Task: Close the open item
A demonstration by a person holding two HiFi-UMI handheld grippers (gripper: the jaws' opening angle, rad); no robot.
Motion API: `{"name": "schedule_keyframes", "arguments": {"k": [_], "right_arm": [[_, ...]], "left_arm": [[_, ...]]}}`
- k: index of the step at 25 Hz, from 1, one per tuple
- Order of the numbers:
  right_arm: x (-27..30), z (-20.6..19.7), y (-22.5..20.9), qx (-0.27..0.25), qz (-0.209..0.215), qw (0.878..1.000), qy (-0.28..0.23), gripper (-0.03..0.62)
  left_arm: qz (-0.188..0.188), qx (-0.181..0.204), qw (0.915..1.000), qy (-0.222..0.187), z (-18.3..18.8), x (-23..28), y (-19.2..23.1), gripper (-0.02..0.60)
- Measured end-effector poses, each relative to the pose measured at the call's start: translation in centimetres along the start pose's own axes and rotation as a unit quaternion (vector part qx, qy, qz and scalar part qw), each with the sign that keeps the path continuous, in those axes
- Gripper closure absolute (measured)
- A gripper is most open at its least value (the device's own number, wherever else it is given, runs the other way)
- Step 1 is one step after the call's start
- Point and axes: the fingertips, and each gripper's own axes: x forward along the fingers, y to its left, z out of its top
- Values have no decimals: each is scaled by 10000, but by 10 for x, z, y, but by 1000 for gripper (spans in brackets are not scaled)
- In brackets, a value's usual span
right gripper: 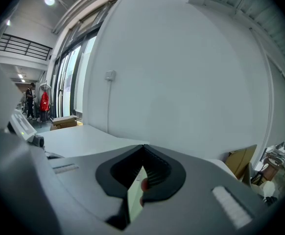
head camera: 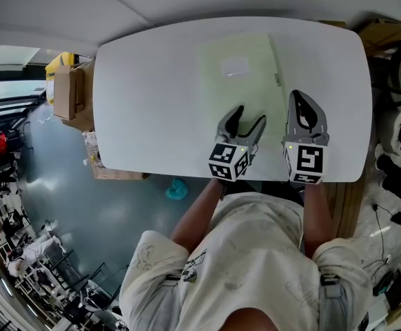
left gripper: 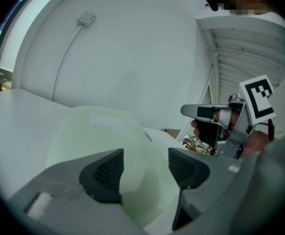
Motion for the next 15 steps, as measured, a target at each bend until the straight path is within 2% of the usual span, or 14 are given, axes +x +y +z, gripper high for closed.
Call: {"name": "schedule_keyframes", "arguments": {"k": [9,15], "right_arm": [[25,-20,7,-62,213,9991,347,592],[55,-51,25,-222,660,9926,992,592]], "left_arm": [[67,146,9996,219,-3,9,-2,285],[-89,100,9993,347,-5,12,-2,287]]}}
